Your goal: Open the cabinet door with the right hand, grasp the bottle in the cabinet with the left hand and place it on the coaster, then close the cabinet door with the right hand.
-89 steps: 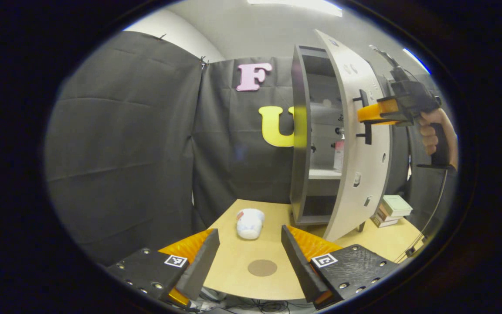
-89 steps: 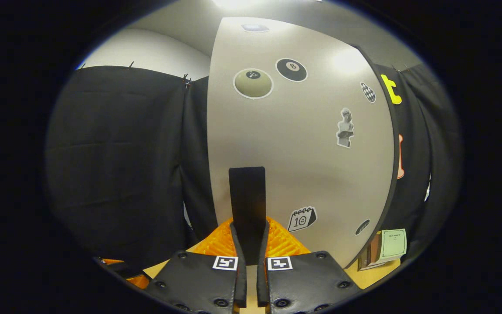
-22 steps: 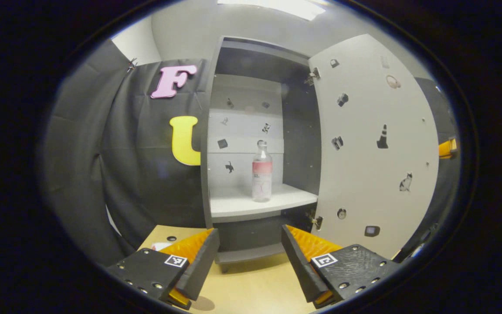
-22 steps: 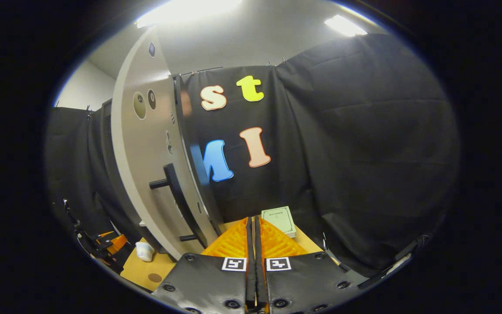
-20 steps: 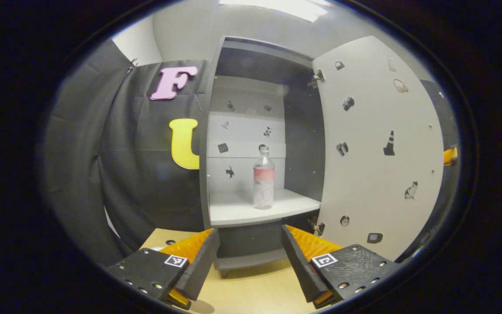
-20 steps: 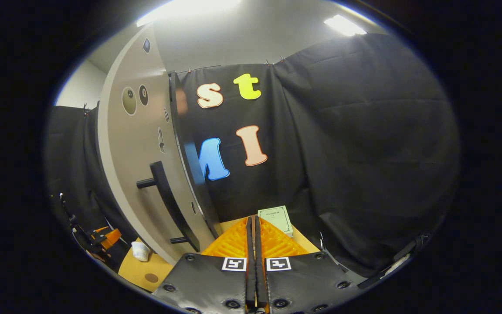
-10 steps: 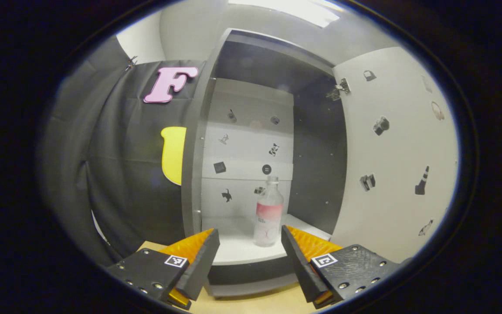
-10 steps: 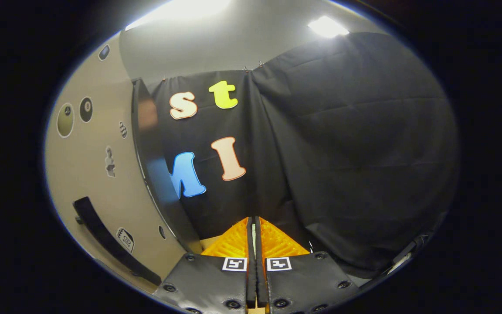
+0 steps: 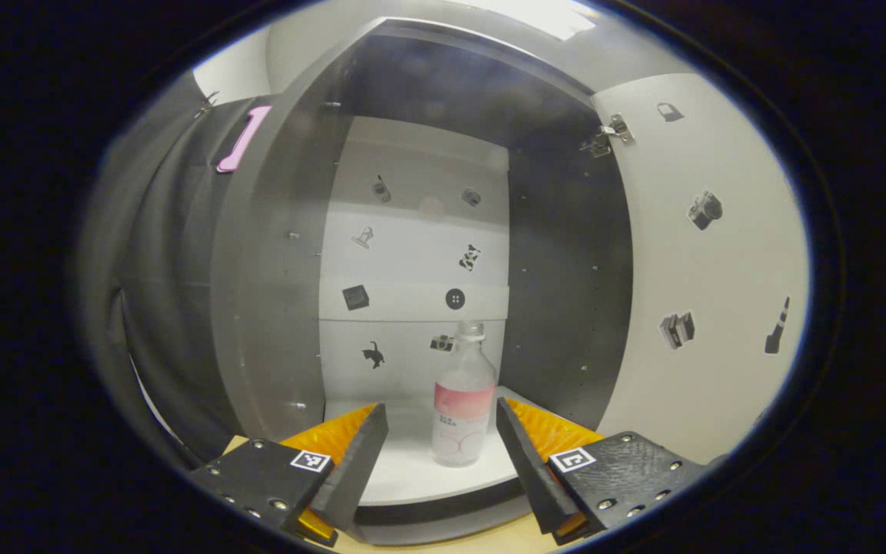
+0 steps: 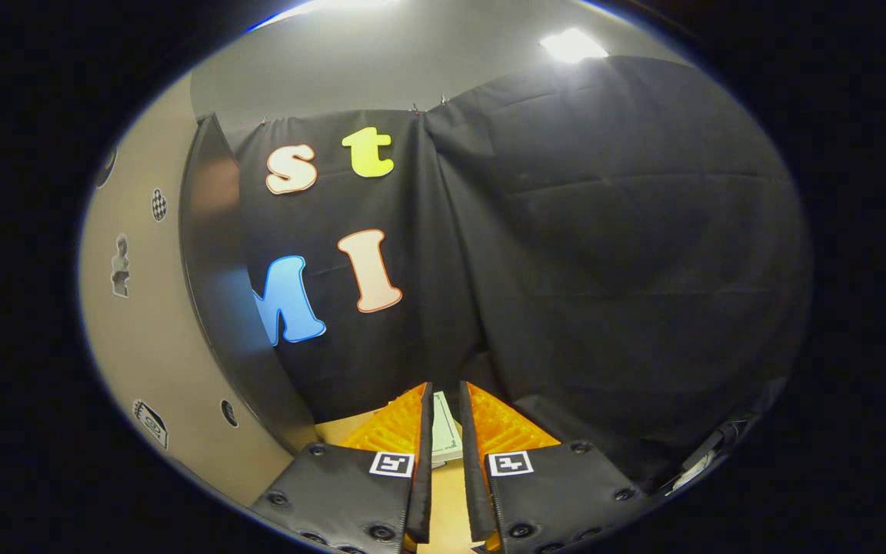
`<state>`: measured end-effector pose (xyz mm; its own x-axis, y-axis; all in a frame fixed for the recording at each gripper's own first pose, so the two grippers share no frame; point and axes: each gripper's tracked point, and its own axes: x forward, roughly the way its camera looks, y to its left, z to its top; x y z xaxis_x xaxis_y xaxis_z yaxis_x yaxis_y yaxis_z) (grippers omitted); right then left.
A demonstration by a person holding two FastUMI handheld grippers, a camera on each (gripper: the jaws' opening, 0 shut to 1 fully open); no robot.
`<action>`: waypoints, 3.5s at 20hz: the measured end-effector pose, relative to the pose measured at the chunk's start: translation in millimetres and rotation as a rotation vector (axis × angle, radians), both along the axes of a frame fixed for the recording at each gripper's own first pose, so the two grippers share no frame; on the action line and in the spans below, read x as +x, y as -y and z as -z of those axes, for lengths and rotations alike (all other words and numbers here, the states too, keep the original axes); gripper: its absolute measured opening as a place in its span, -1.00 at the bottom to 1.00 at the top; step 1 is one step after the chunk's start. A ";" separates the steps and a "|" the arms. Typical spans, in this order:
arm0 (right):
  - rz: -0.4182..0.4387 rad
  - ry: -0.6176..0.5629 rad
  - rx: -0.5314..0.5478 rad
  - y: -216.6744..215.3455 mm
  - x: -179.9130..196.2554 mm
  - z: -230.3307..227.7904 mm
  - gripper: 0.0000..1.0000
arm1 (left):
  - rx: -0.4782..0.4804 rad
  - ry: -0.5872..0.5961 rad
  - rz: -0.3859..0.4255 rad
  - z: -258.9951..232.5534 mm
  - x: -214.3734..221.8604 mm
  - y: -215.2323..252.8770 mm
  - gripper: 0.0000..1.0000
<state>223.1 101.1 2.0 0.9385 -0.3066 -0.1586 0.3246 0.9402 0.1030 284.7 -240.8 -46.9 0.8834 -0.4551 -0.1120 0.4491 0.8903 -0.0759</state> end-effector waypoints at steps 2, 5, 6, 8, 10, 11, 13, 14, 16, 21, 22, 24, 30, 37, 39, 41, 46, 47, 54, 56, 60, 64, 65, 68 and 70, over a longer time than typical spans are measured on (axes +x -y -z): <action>-0.004 -0.006 0.006 -2.3 8.6 4.3 -0.51 | 0.007 0.007 0.017 3.0 9.8 11.2 0.70; 0.003 -0.033 -0.011 1.4 16.5 13.9 -0.31 | -0.011 -0.018 0.017 17.8 21.4 23.5 0.70; 0.009 -0.036 -0.018 3.2 17.9 14.4 -0.39 | -0.018 -0.025 0.018 23.2 26.9 27.6 0.72; 0.014 -0.042 -0.015 4.5 22.2 16.7 -0.31 | -0.020 -0.029 0.025 28.6 35.4 33.9 0.70; 0.019 -0.054 -0.003 8.5 26.1 21.7 -0.09 | -0.002 -0.024 0.036 32.8 42.1 40.0 0.70; 0.020 -0.057 0.003 9.3 28.3 23.5 0.07 | 0.006 -0.019 0.038 34.2 44.9 42.6 0.70; 0.031 -0.056 0.009 13.5 31.6 23.9 0.41 | 0.021 -0.011 0.039 37.3 51.0 47.4 0.75; 0.029 -0.060 0.015 12.0 34.5 26.1 0.49 | 0.037 -0.005 0.036 38.1 53.7 48.3 0.75; 0.036 -0.069 0.016 15.1 37.8 30.6 0.63 | 0.051 0.015 0.034 36.7 60.6 51.7 0.70; 0.043 -0.083 0.046 16.6 43.9 40.7 0.67 | 0.076 0.033 0.030 40.8 70.8 58.5 0.70; 0.045 -0.085 0.047 17.8 45.4 41.5 0.67 | 0.075 0.029 0.038 42.5 70.5 60.0 0.74; 0.049 -0.089 0.052 19.5 47.1 43.9 0.67 | 0.081 0.022 0.055 45.6 72.1 64.2 0.71; 0.045 -0.071 0.069 18.9 50.8 44.5 0.82 | 0.100 0.019 0.059 48.0 75.2 62.5 0.46; 0.036 -0.067 0.084 16.8 51.4 45.4 0.82 | 0.093 0.029 0.073 39.2 61.0 58.9 0.46; 0.029 -0.067 0.079 14.6 50.3 45.2 0.67 | 0.078 0.036 0.069 33.0 52.4 52.7 0.46; 0.017 -0.074 0.076 11.4 49.3 46.2 0.67 | 0.066 0.049 0.065 24.7 42.8 44.2 0.48; -0.002 -0.073 0.082 4.0 44.3 44.3 0.67 | 0.093 0.041 0.086 21.6 11.9 18.9 0.43; -0.012 -0.070 0.083 0.6 43.2 43.6 0.67 | 0.101 0.046 0.088 20.6 4.0 12.2 0.43; -0.045 -0.076 0.027 -12.9 31.1 43.3 0.83 | 0.095 0.044 0.032 24.6 -55.5 -45.7 0.43; -0.039 -0.076 0.019 -12.5 27.0 41.9 0.67 | 0.112 0.030 -0.007 34.5 -70.2 -70.2 0.43; -0.020 -0.074 -0.030 -10.3 12.5 34.4 0.83 | 0.120 -0.010 -0.100 57.9 -97.1 -121.8 0.43; -0.007 -0.061 0.023 -9.1 0.6 34.2 0.82 | 0.110 -0.028 -0.215 82.8 -118.5 -175.9 0.43; -0.025 -0.059 0.042 -15.3 -0.6 34.7 0.82 | 0.105 -0.020 -0.249 89.4 -122.2 -190.7 0.43; -0.057 -0.023 0.036 -22.8 -2.9 27.7 0.84 | 0.117 -0.029 -0.313 123.1 -139.6 -223.5 0.46; -0.053 -0.011 0.005 -22.9 -7.5 25.5 0.84 | 0.144 -0.032 -0.344 145.3 -151.1 -242.6 0.43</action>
<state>215.6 124.0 -23.5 0.9516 -0.2557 -0.1707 0.2754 0.9557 0.1042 133.6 1.7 -192.2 0.9770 -0.1098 -0.1829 0.1212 0.9913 0.0520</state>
